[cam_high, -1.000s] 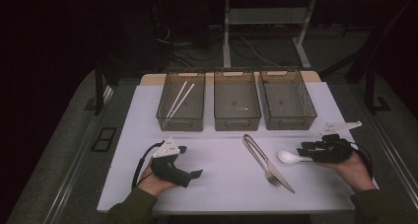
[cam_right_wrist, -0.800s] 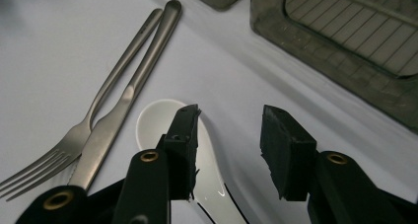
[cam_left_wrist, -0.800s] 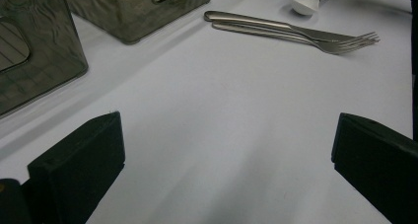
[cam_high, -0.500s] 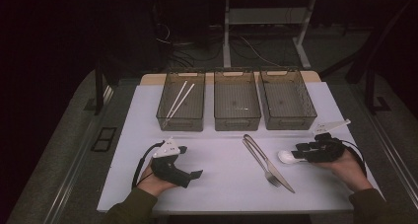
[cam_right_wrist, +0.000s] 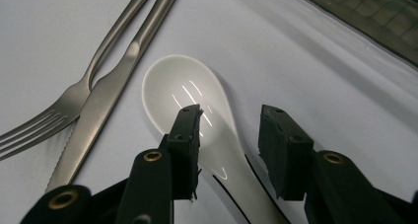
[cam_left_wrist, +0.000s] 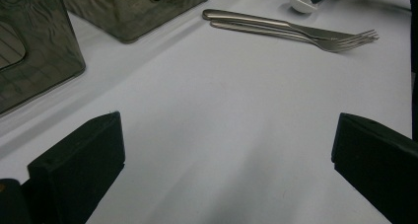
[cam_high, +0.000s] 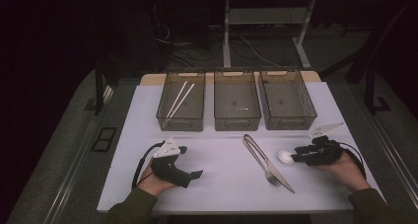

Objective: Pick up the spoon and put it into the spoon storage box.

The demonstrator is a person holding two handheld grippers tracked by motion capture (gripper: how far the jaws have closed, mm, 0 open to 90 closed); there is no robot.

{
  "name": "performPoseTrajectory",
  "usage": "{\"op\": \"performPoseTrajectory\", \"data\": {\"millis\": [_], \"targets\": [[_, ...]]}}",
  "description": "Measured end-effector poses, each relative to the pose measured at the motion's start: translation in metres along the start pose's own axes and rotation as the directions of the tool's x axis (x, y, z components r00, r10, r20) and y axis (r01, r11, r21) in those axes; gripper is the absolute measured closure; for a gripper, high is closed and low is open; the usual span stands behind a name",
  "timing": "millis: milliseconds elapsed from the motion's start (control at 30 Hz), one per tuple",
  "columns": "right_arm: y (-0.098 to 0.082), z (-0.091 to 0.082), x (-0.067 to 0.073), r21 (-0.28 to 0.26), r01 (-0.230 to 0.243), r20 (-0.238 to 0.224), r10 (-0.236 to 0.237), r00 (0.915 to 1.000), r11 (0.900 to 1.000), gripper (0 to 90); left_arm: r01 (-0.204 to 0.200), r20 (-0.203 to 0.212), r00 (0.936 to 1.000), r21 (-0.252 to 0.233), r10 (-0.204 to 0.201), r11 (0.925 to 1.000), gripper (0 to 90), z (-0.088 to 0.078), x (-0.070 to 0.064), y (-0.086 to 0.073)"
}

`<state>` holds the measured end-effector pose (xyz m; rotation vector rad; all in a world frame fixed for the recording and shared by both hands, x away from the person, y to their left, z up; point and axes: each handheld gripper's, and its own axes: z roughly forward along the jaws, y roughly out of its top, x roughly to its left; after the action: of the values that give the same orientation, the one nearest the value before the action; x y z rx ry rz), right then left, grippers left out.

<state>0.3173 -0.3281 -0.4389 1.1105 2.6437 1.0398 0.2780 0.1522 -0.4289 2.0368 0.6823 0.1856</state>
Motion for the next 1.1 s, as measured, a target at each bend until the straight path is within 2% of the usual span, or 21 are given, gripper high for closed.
{"op": "performPoseTrajectory", "data": {"millis": [267,533,700,1100], "targets": [[-0.002,0.001,0.003,0.022,0.027,-0.007,-0.027,0.9996,0.999,60.0,-0.001,0.001,1.0,0.0,0.001,1.0,0.0,0.0,0.0,0.0],[-0.005,0.001,0.006,0.034,0.059,-0.042,-0.057,0.9975,0.998,65.2,-0.001,0.001,1.0,0.001,0.001,1.0,0.0,0.0,0.0,0.0],[-0.006,0.0,0.008,0.043,0.089,-0.043,-0.087,0.9953,0.995,68.2,-0.001,0.0,1.0,0.001,0.001,1.0,0.0,0.0,-0.001,0.0],[-0.008,-0.001,0.014,0.071,0.175,-0.041,-0.173,0.9841,0.982,75.2,-0.006,0.001,1.0,0.004,0.006,1.0,0.0,0.0,-0.001,0.0]]}}
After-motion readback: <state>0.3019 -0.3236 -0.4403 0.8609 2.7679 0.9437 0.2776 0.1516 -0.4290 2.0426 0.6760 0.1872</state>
